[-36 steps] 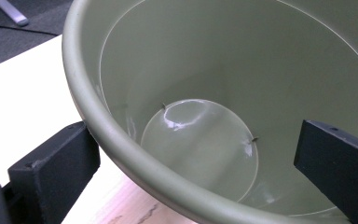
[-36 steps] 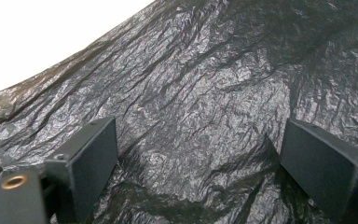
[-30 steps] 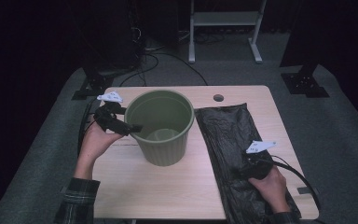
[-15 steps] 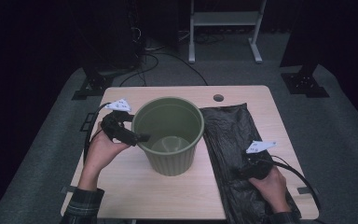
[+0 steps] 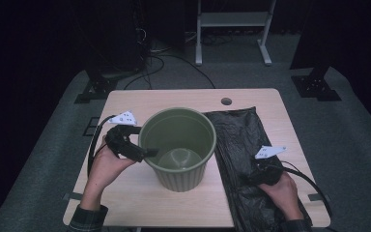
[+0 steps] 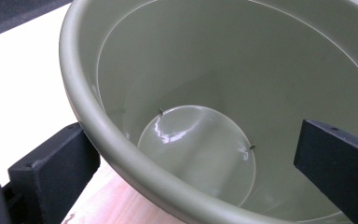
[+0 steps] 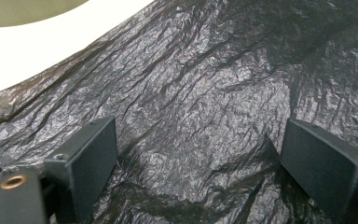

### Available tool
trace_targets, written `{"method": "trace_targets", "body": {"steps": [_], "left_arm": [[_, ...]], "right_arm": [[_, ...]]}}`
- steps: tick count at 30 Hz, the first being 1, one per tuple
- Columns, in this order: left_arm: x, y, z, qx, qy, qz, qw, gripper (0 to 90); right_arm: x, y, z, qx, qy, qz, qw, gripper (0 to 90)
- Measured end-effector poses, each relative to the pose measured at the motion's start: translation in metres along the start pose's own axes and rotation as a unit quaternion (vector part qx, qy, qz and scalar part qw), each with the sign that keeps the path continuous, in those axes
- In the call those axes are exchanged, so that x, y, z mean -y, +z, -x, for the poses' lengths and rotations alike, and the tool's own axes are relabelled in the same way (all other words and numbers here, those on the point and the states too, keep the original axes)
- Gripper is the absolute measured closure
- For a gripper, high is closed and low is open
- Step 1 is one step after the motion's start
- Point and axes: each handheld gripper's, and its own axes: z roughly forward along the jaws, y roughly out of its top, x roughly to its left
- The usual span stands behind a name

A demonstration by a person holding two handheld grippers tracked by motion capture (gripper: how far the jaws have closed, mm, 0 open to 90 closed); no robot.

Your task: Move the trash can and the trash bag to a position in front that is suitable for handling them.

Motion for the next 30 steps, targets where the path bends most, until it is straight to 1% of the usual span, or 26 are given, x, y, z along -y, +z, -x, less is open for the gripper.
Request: {"method": "trace_targets", "body": {"steps": [1,7,11,15,18,19,20,23,24,26,27,28,30], "left_arm": [[0.0,0.0,0.003,0.0,0.001,-0.002,1.0,0.0],[-0.001,0.0,0.003,-0.003,0.004,-0.006,1.0,0.0],[-0.002,-0.001,0.003,-0.004,0.004,-0.006,1.0,0.0],[-0.004,-0.005,-0.001,-0.011,0.006,0.005,0.9999,0.0],[-0.007,-0.011,-0.002,-0.018,0.007,0.02,0.9996,0.0],[-0.009,-0.017,-0.003,-0.023,0.008,0.026,0.9994,0.0],[-0.009,-0.017,-0.003,-0.023,0.008,0.026,0.9994,0.0],[-0.009,-0.028,-0.001,-0.03,0.012,0.035,0.9989,0.0],[-0.006,-0.034,0.002,-0.033,0.011,0.041,0.9986,0.0],[-0.003,-0.037,0.004,-0.036,0.011,0.043,0.9984,0.0],[0.003,-0.043,0.007,-0.04,0.009,0.046,0.9981,0.0],[0.003,-0.043,0.007,-0.04,0.009,0.046,0.9981,0.0],[0.01,-0.048,0.012,-0.042,0.007,0.047,0.998,0.0]], "right_arm": [[0.0,0.0,0.0,0.001,0.001,0.001,1.0,9.6],[0.0,0.0,-0.001,0.002,0.002,0.001,1.0,9.6],[0.0,0.0,-0.001,0.008,0.008,0.001,0.9999,9.7],[0.001,0.0,-0.002,0.008,0.009,0.001,0.9999,9.6],[0.001,0.0,-0.002,0.009,0.009,0.001,0.9999,9.6],[0.001,0.0,-0.002,0.009,0.009,0.001,0.9999,9.6],[0.001,0.0,-0.002,0.009,0.009,0.001,0.9999,9.6],[0.001,0.0,-0.002,0.009,0.009,0.001,0.9999,9.6],[0.001,0.0,-0.002,0.009,0.009,0.001,0.9999,9.6],[0.001,0.0,-0.002,0.009,0.009,0.001,0.9999,9.7],[0.001,-0.001,-0.002,0.009,0.01,0.001,0.9999,9.8],[0.001,-0.001,-0.002,0.009,0.01,0.001,0.9999,9.8],[0.001,-0.001,-0.002,0.009,0.01,0.001,0.9999,9.8]]}}
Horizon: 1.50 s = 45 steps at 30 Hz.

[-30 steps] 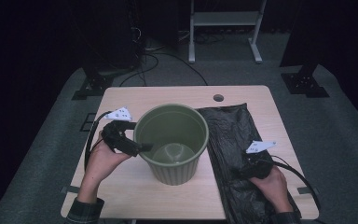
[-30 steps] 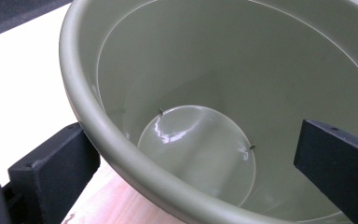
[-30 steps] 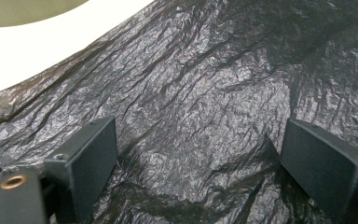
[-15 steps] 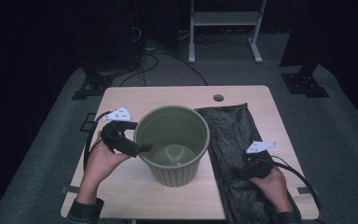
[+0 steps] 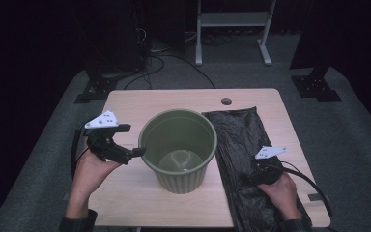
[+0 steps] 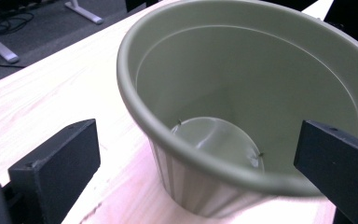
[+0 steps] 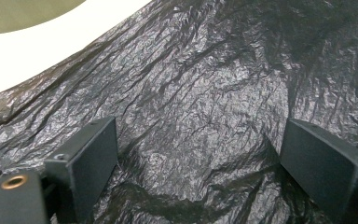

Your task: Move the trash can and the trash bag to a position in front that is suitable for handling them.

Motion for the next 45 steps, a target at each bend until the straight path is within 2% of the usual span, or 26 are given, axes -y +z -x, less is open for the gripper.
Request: {"method": "trace_targets", "body": {"steps": [7,10,11,13,17,22,24,29,33,38,42,45], "left_arm": [[0.032,-0.012,0.014,-0.008,-0.007,-0.004,0.9999,0.0],[0.051,-0.009,0.019,-0.003,-0.011,-0.012,0.9999,0.0],[0.051,-0.009,0.019,-0.003,-0.011,-0.012,0.9999,0.0],[0.064,-0.001,0.021,0.001,-0.01,-0.017,0.9998,0.0],[0.076,0.008,0.022,0.004,-0.008,-0.02,0.9998,0.0],[0.096,0.028,0.023,0.0,0.006,-0.021,0.9998,0.0],[0.108,0.042,0.022,-0.001,0.007,-0.037,0.9993,0.0],[0.123,0.058,0.018,-0.004,0.005,-0.042,0.9991,0.0],[0.135,0.073,0.015,-0.014,0.004,-0.056,0.9983,0.0],[0.142,0.08,0.012,-0.016,0.002,-0.061,0.998,0.0],[0.147,0.086,0.011,-0.022,0.009,-0.074,0.997,0.0],[0.152,0.088,0.008,-0.023,0.003,-0.085,0.9961,0.0]], "right_arm": [[0.0,0.0,0.0,0.0,0.0,0.0,1.0,9.9],[0.0,0.0,0.0,0.0,0.0,0.0,1.0,9.9],[0.0,0.0,0.0,0.0,0.0,0.0,1.0,9.9],[0.0,0.0,0.0,0.0,0.0,0.0,1.0,9.9],[0.0,0.0,0.0,0.0,0.0,0.0,1.0,9.9],[0.0,0.0,0.0,0.0,-0.001,0.0,1.0,9.9],[0.0,0.0,0.0,-0.001,-0.001,0.0,1.0,9.9],[0.0,0.0,0.0,-0.001,-0.003,0.0,1.0,9.9],[0.0,0.0,0.0,-0.001,-0.003,0.0,1.0,9.9],[0.0,0.0,0.0,-0.001,-0.004,0.0,1.0,9.9],[0.0,0.0,0.0,-0.001,-0.005,0.0,1.0,9.9],[0.0,0.0,0.0,-0.002,-0.005,0.0,1.0,9.9]]}}
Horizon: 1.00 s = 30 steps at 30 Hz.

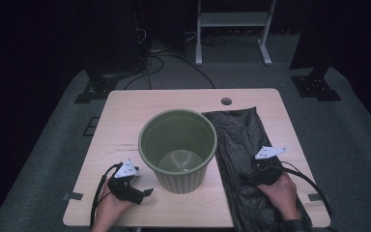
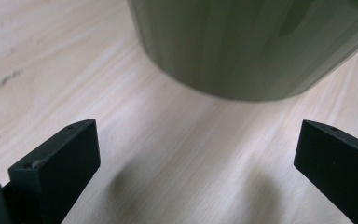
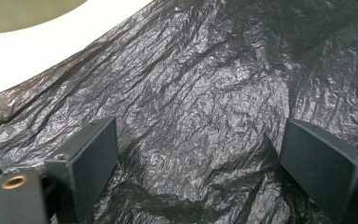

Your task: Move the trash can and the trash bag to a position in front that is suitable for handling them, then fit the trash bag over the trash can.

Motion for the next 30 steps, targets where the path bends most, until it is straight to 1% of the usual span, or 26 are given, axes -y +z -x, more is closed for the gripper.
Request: {"method": "trace_targets", "body": {"steps": [3,4,7,8,11,13,14,15,19,22,24,25,26,27,30], "left_arm": [[0.004,0.002,-0.003,-0.004,-0.003,-0.007,1.0,0.0],[0.006,0.002,-0.005,-0.005,-0.006,-0.007,0.9999,0.0],[0.007,0.002,-0.006,-0.006,-0.009,-0.009,0.9999,0.0],[0.008,0.002,-0.007,-0.01,-0.007,-0.013,0.9998,0.0],[0.008,0.002,-0.006,-0.01,-0.007,-0.013,0.9998,0.0],[0.008,0.003,-0.006,-0.014,-0.003,-0.016,0.9998,0.0],[0.008,0.003,-0.005,-0.016,-0.001,-0.017,0.9997,0.0],[0.008,0.003,-0.005,-0.016,-0.001,-0.017,0.9997,0.0],[0.008,0.003,-0.005,-0.016,-0.001,-0.017,0.9997,0.0],[0.008,0.003,-0.005,-0.016,-0.001,-0.017,0.9997,0.0],[0.008,0.003,-0.005,-0.016,-0.001,-0.017,0.9997,0.0],[0.008,0.003,-0.005,-0.017,-0.001,-0.017,0.9997,0.0],[0.008,0.003,-0.005,-0.017,-0.002,-0.017,0.9997,0.0],[0.008,0.003,-0.005,-0.018,-0.003,-0.017,0.9997,0.0],[0.008,0.003,-0.005,-0.018,-0.002,-0.017,0.9997,0.0]], "right_arm": [[0.0,0.0,0.0,0.0,0.0,0.0,1.0,9.9],[0.0,0.0,0.0,-0.001,0.0,0.0,1.0,9.8],[0.0,0.0,0.0,-0.001,0.0,0.0,1.0,9.8],[0.0,0.0,0.0,-0.002,0.0,0.0,1.0,9.8],[0.0,0.0,-0.001,-0.004,0.0,-0.001,1.0,9.8],[0.0,-0.001,-0.001,-0.004,-0.004,-0.001,1.0,9.9],[-0.001,-0.003,-0.001,-0.006,-0.002,-0.006,1.0,11.7],[-0.001,-0.003,-0.001,-0.006,-0.002,-0.006,1.0,11.7],[-0.006,-0.018,0.002,0.007,0.003,0.009,0.9999,11.8],[-0.008,-0.026,0.006,0.027,0.008,0.008,0.9996,11.8],[-0.009,-0.03,0.01,0.041,0.013,0.007,0.999,11.8],[-0.008,-0.032,0.014,0.048,0.016,0.005,0.9987,11.8],[-0.008,-0.035,0.02,0.057,0.023,0.009,0.9981,11.8],[-0.008,-0.035,0.02,0.057,0.023,0.009,0.9981,11.8],[-0.007,-0.038,0.031,0.072,0.034,0.002,0.9968,11.6]]}}
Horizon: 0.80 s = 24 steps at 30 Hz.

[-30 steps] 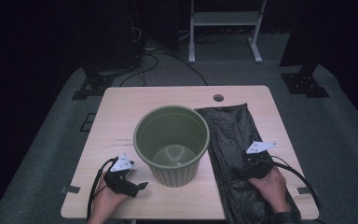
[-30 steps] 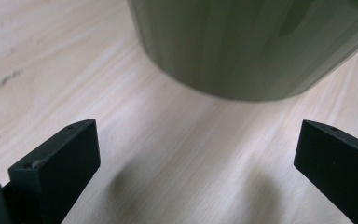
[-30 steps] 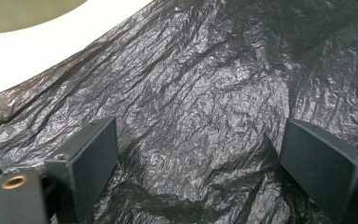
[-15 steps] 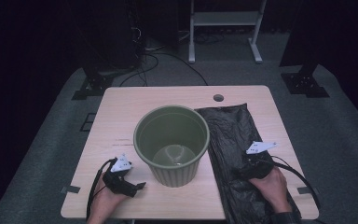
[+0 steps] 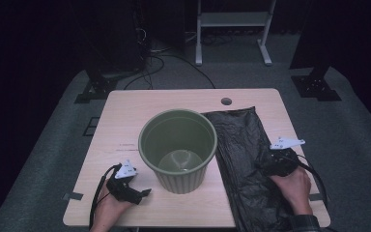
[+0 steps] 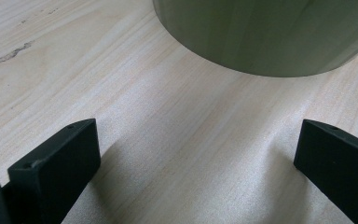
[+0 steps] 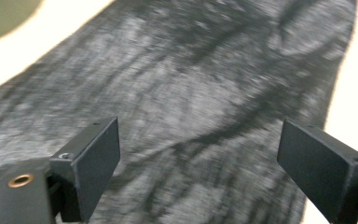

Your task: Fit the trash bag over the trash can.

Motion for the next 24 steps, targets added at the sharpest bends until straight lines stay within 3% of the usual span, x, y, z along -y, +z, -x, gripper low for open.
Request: {"method": "trace_targets", "body": {"steps": [2,9,19,20,23,24], "left_arm": [[0.0,0.0,0.0,0.0,0.0,0.0,1.0,0.0],[0.0,0.0,0.0,0.0,0.0,0.0,1.0,0.0],[0.0,0.0,0.0,0.0,0.0,0.0,1.0,0.0],[0.0,0.0,0.0,0.0,0.0,0.0,1.0,0.0],[0.0,0.0,0.0,0.0,0.0,0.0,1.0,0.0],[0.0,0.0,0.0,0.0,0.0,0.0,1.0,0.0]], "right_arm": [[0.002,0.003,0.012,0.008,0.013,-0.009,0.9998,10.7],[0.008,0.018,0.034,0.01,0.045,-0.022,0.9987,8.5],[0.013,0.028,0.036,0.012,0.056,-0.026,0.998,7.6],[0.013,0.028,0.034,0.01,0.049,-0.021,0.9985,17.1],[0.012,0.027,0.031,0.004,0.045,-0.015,0.9989,25.6],[0.012,0.026,0.03,0.003,0.043,-0.012,0.999,36.4]]}}
